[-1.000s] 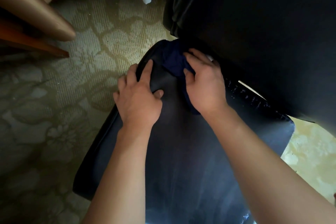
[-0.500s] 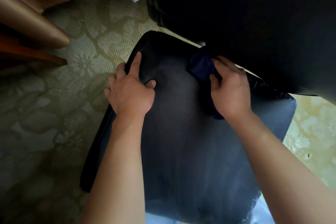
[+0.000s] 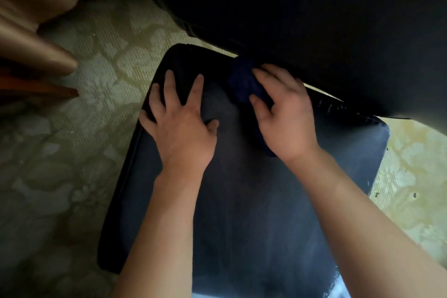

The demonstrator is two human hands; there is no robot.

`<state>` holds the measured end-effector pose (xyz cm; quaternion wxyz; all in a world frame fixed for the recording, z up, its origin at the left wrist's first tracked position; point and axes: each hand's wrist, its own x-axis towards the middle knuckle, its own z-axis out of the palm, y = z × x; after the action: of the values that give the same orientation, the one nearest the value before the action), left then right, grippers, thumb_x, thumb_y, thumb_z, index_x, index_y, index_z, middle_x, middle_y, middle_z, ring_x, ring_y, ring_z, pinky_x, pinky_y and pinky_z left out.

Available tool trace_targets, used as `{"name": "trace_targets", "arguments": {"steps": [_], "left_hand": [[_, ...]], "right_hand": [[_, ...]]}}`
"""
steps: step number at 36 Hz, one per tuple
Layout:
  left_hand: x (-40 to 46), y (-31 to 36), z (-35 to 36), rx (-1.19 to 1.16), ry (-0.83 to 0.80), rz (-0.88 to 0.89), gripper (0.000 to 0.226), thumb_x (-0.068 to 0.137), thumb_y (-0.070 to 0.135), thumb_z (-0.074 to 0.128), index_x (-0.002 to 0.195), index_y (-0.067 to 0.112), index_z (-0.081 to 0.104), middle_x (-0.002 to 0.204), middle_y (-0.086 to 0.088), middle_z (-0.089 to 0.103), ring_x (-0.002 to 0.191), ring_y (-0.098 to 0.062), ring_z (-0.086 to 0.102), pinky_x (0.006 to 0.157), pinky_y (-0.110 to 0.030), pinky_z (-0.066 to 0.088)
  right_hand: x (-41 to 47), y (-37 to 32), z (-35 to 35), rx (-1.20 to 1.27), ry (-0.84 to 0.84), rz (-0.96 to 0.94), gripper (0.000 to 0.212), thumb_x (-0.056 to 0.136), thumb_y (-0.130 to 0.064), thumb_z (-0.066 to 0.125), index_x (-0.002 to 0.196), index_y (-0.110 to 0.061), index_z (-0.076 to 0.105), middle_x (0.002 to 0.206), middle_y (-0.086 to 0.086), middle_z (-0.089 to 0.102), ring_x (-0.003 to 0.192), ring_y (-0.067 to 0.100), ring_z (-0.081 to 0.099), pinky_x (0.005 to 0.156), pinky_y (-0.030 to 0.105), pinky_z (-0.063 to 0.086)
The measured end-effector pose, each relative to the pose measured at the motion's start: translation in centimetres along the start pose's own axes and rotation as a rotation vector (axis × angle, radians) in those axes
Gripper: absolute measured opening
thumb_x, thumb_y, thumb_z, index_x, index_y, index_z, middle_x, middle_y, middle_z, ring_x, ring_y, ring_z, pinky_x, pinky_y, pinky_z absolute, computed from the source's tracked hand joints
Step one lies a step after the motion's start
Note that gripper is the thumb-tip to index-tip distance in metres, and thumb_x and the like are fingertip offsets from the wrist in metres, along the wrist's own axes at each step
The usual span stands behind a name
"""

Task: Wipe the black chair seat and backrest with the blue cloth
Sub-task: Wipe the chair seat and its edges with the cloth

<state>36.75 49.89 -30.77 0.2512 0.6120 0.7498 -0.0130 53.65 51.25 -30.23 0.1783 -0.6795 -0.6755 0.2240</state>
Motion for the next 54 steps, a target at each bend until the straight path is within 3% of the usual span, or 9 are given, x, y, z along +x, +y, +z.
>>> {"name": "trace_targets", "arguments": {"steps": [7,11,29,33,36,40,43,46,54], "left_hand": [[0.5,0.7,0.7,0.026,-0.030,-0.005,0.088,0.080,0.062,0.071,0.154,0.046,0.025,0.169,-0.002,0.001,0.154,-0.033,0.000,0.111,-0.075,0.017],[0.7,0.8,0.6,0.036,-0.034,-0.036,0.088,0.078,0.062,0.072,0.152,0.049,0.026,0.168,0.001,0.002,0.154,-0.031,0.002,0.110,-0.075,0.020],[0.5,0.8,0.7,0.073,0.006,-0.065,0.088,0.076,0.063,0.073,0.152,0.047,0.032,0.168,0.003,0.010,0.153,-0.029,0.009,0.107,-0.070,0.027],[0.5,0.7,1.0,0.056,0.015,-0.064,0.088,0.077,0.061,0.075,0.152,0.046,0.033,0.169,0.002,0.010,0.154,-0.030,0.008,0.108,-0.071,0.025],[0.6,0.6,1.1,0.054,0.021,-0.058,0.088,0.076,0.061,0.075,0.152,0.045,0.033,0.169,0.001,0.010,0.154,-0.031,0.009,0.108,-0.072,0.025],[0.5,0.4,1.1,0.049,0.026,-0.055,0.089,0.076,0.060,0.077,0.152,0.046,0.033,0.169,0.001,0.011,0.154,-0.031,0.010,0.108,-0.072,0.026],[0.6,0.4,1.1,0.040,0.021,-0.059,0.090,0.075,0.060,0.077,0.152,0.047,0.032,0.169,0.001,0.011,0.154,-0.030,0.009,0.108,-0.072,0.026],[0.6,0.5,1.2,0.039,0.018,-0.064,0.090,0.075,0.061,0.076,0.151,0.048,0.032,0.169,0.002,0.010,0.154,-0.029,0.008,0.108,-0.072,0.026],[0.5,0.4,1.2,0.064,-0.002,-0.068,0.089,0.078,0.064,0.071,0.153,0.048,0.026,0.169,0.003,0.006,0.155,-0.029,0.005,0.110,-0.071,0.025]], "right_hand": [[0.9,-1.1,1.6,-0.059,-0.113,0.023,0.052,0.090,-0.008,0.060,0.138,-0.025,0.058,0.151,-0.007,0.048,0.119,0.035,0.053,0.091,0.042,0.051],[0.9,-0.8,1.3,-0.098,-0.134,0.073,0.053,0.092,-0.007,0.056,0.141,-0.027,0.056,0.153,-0.011,0.045,0.122,0.036,0.051,0.094,0.043,0.050],[-3.2,4.7,-3.2,-0.194,-0.029,0.328,0.053,0.092,-0.007,0.056,0.141,-0.028,0.055,0.152,-0.014,0.047,0.119,0.034,0.049,0.090,0.039,0.050],[-3.5,4.7,-3.0,-0.158,-0.018,0.276,0.052,0.091,-0.007,0.057,0.140,-0.025,0.056,0.150,-0.008,0.050,0.118,0.036,0.051,0.094,0.034,0.044],[-3.3,3.3,-2.8,-0.104,-0.019,0.130,0.050,0.088,-0.008,0.059,0.137,-0.019,0.059,0.145,-0.002,0.056,0.111,0.036,0.056,0.096,0.030,0.039],[-2.2,-0.2,-1.4,-0.013,-0.063,-0.048,0.050,0.088,-0.008,0.061,0.137,-0.018,0.059,0.144,-0.001,0.056,0.105,0.034,0.057,0.093,0.035,0.046],[-0.8,-1.2,-0.1,-0.018,-0.071,-0.005,0.049,0.093,-0.008,0.060,0.139,-0.022,0.057,0.148,-0.005,0.053,0.109,0.034,0.054,0.089,0.038,0.050],[0.0,-0.8,0.7,-0.041,-0.099,0.114,0.050,0.095,-0.009,0.057,0.143,-0.025,0.054,0.154,-0.007,0.046,0.121,0.037,0.052,0.097,0.042,0.049],[-0.1,0.6,-0.1,-0.114,-0.130,0.171,0.054,0.096,-0.007,0.051,0.146,-0.028,0.049,0.156,-0.012,0.042,0.122,0.035,0.049,0.094,0.040,0.049]]}}
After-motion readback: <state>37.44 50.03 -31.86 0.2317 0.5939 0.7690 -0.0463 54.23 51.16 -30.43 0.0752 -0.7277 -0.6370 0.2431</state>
